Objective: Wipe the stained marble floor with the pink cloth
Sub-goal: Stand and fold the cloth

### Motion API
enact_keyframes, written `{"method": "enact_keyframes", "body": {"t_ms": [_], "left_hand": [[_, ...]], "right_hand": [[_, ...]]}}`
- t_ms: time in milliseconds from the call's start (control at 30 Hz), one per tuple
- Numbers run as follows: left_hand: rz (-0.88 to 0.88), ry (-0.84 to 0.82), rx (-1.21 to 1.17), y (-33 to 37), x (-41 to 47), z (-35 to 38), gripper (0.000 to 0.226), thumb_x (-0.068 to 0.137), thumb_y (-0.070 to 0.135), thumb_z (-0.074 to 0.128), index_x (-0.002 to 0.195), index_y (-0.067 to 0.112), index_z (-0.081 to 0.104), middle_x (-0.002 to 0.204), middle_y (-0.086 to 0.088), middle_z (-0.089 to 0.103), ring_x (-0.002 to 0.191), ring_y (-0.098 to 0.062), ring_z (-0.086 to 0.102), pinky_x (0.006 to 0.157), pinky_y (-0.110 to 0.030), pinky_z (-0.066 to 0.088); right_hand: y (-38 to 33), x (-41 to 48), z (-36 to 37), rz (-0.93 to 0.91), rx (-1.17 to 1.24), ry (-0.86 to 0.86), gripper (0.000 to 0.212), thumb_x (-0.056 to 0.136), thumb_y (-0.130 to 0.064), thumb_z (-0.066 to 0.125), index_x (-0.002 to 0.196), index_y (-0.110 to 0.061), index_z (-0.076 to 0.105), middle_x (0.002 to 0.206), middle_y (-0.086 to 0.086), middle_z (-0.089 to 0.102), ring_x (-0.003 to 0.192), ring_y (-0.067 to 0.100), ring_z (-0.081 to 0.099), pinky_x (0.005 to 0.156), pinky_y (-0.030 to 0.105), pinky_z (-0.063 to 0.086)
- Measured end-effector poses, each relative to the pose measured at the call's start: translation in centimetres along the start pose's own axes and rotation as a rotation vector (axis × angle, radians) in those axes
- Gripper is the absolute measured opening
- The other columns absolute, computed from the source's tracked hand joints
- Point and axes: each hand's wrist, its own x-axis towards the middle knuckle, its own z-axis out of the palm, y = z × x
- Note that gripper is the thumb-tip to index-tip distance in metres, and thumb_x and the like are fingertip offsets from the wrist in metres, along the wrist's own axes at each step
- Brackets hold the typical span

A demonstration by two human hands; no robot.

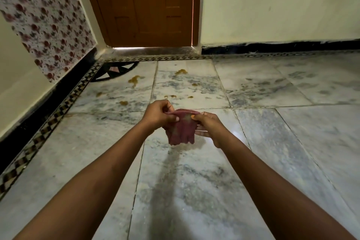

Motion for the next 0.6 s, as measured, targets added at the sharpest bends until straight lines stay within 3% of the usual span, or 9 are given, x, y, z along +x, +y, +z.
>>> {"method": "enact_keyframes", "body": {"t_ms": [100, 233, 300, 400, 500, 600], "left_hand": [[0.064, 0.071, 0.207, 0.0, 0.4, -0.5, 0.029, 0.062, 0.010, 0.084, 0.069, 0.018, 0.057, 0.071, 0.000, 0.061, 0.067, -0.020, 0.062, 0.062, -0.036, 0.056], [0.216, 0.103, 0.350, 0.5, 0.2, -0.9, 0.028, 0.063, 0.019, 0.084, 0.063, 0.026, 0.056, 0.094, 0.004, 0.056, 0.086, -0.017, 0.061, 0.074, -0.042, 0.055], [0.289, 0.088, 0.323, 0.8, 0.0, -1.3, 0.022, 0.066, 0.019, 0.083, 0.067, 0.022, 0.061, 0.108, 0.002, 0.059, 0.092, -0.016, 0.061, 0.079, -0.035, 0.053], [0.379, 0.035, 0.257, 1.5, -0.5, -1.9, 0.013, 0.071, 0.013, 0.079, 0.073, 0.013, 0.067, 0.125, -0.003, 0.059, 0.104, -0.010, 0.058, 0.075, -0.016, 0.047], [0.434, -0.060, 0.157, 2.2, -0.9, -2.1, 0.009, 0.076, 0.010, 0.075, 0.078, 0.007, 0.067, 0.113, -0.005, 0.066, 0.107, -0.005, 0.058, 0.076, -0.015, 0.048], [0.385, -0.152, 0.063, 2.6, -1.0, -1.9, 0.009, 0.086, 0.016, 0.066, 0.087, 0.010, 0.059, 0.077, -0.008, 0.067, 0.071, -0.020, 0.064, 0.065, -0.035, 0.051]], "right_hand": [[0.1, -0.1, 0.2, 0.053, 0.003, 0.016, 0.014, 0.091, -0.016, 0.057, 0.079, -0.013, 0.053, 0.081, 0.007, 0.062, 0.068, 0.017, 0.062, 0.058, 0.023, 0.055], [-0.1, -0.3, 0.6, 0.099, 0.065, 0.032, 0.008, 0.093, -0.014, 0.055, 0.087, -0.009, 0.054, 0.084, 0.010, 0.062, 0.069, 0.021, 0.063, 0.056, 0.025, 0.056], [-0.2, -0.3, 0.5, 0.109, 0.082, 0.034, 0.007, 0.093, -0.014, 0.055, 0.090, -0.008, 0.055, 0.083, 0.010, 0.062, 0.069, 0.022, 0.063, 0.056, 0.024, 0.056], [-0.2, -0.2, 0.2, 0.119, 0.090, 0.009, 0.013, 0.093, -0.014, 0.055, 0.101, -0.004, 0.055, 0.085, 0.012, 0.063, 0.070, 0.023, 0.064, 0.054, 0.023, 0.057], [-0.1, -0.4, 0.0, 0.183, 0.065, -0.048, 0.015, 0.092, -0.017, 0.057, 0.098, -0.003, 0.057, 0.084, 0.014, 0.065, 0.067, 0.022, 0.066, 0.051, 0.023, 0.056], [0.2, -0.5, 0.0, 0.226, -0.122, -0.052, 0.016, 0.090, -0.023, 0.058, 0.092, -0.007, 0.058, 0.091, 0.011, 0.066, 0.073, 0.020, 0.064, 0.060, 0.025, 0.054]]}}
